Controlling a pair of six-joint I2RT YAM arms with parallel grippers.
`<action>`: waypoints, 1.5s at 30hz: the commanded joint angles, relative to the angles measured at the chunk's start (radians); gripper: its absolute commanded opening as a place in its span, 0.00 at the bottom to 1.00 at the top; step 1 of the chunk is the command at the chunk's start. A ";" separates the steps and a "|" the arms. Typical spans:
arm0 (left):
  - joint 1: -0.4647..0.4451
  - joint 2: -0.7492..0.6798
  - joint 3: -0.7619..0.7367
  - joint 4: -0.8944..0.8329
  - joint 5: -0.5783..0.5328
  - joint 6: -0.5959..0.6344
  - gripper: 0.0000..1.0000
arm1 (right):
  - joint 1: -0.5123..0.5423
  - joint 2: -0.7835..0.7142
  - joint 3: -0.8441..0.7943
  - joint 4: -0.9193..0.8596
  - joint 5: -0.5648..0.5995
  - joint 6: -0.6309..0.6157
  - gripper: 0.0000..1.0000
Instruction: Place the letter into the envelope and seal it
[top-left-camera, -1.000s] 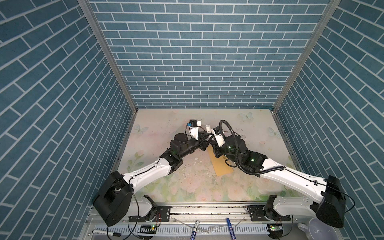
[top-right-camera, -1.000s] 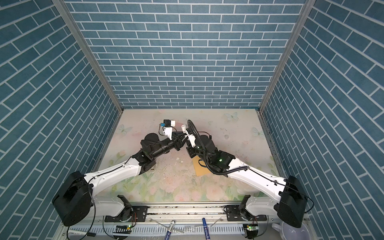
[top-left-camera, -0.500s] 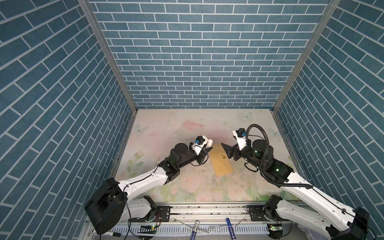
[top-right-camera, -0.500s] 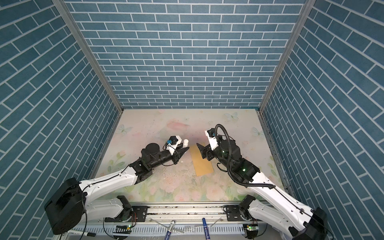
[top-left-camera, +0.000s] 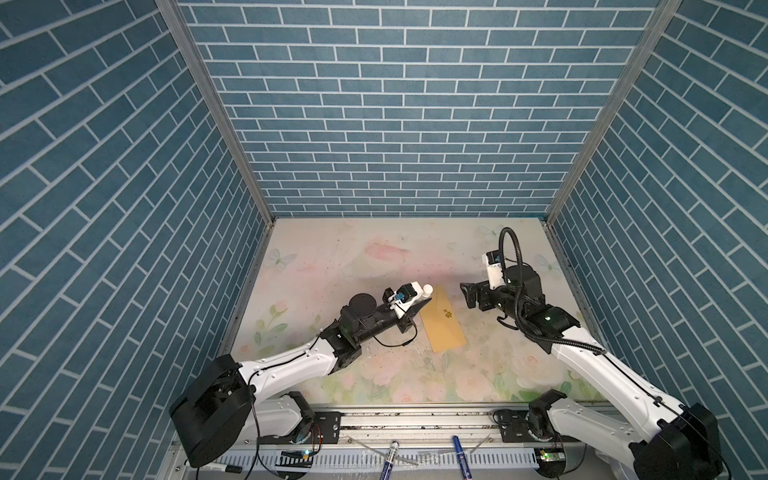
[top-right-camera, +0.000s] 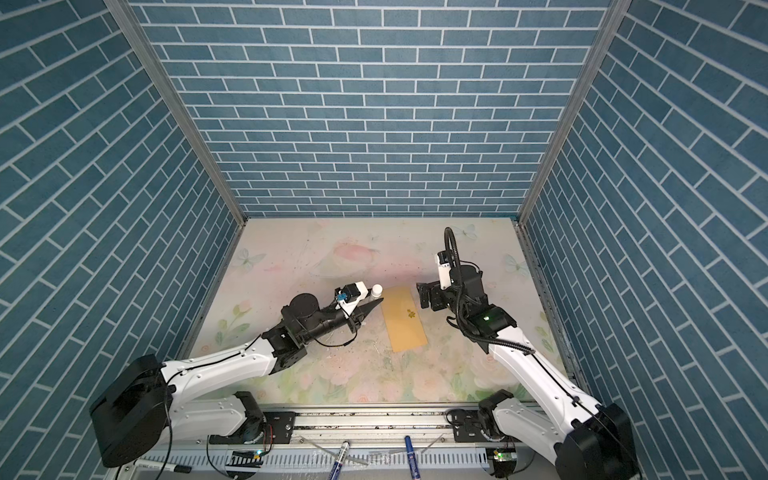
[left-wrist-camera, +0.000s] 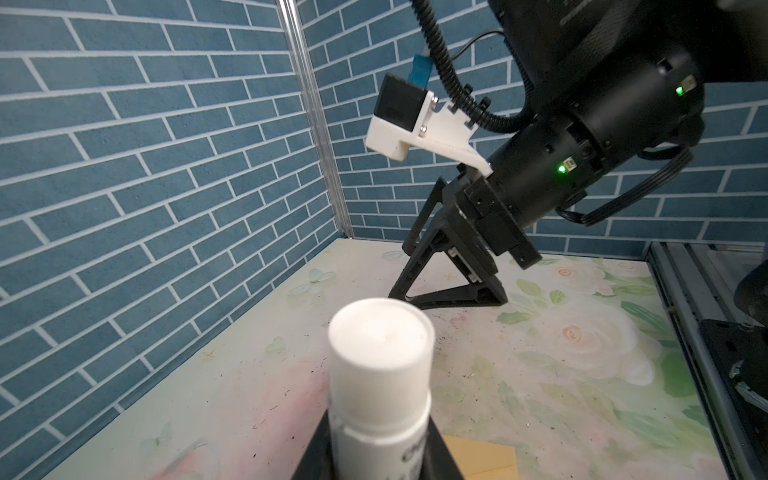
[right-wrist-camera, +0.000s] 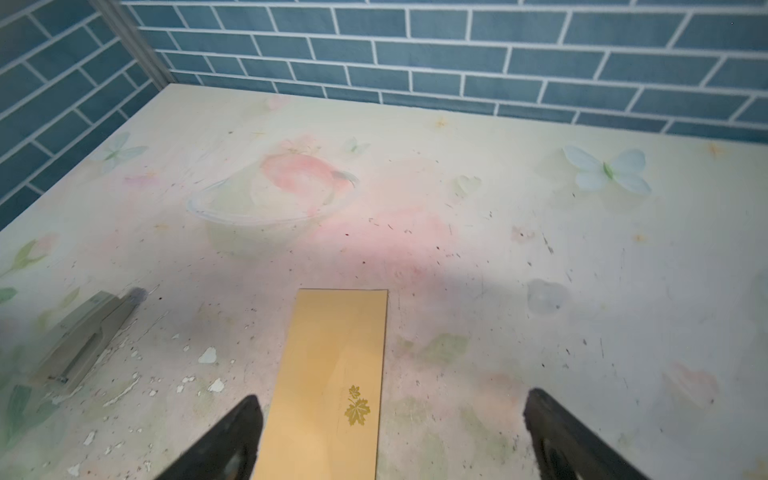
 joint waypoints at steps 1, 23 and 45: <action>-0.005 0.004 -0.014 0.057 -0.032 -0.034 0.00 | -0.061 0.045 0.064 -0.045 -0.016 0.063 0.99; -0.005 0.022 -0.018 0.050 -0.108 -0.148 0.00 | -0.260 0.576 0.394 -0.217 0.016 0.012 0.80; -0.002 0.128 0.047 0.089 -0.238 -0.241 0.00 | -0.267 0.575 0.485 -0.311 0.012 0.000 0.77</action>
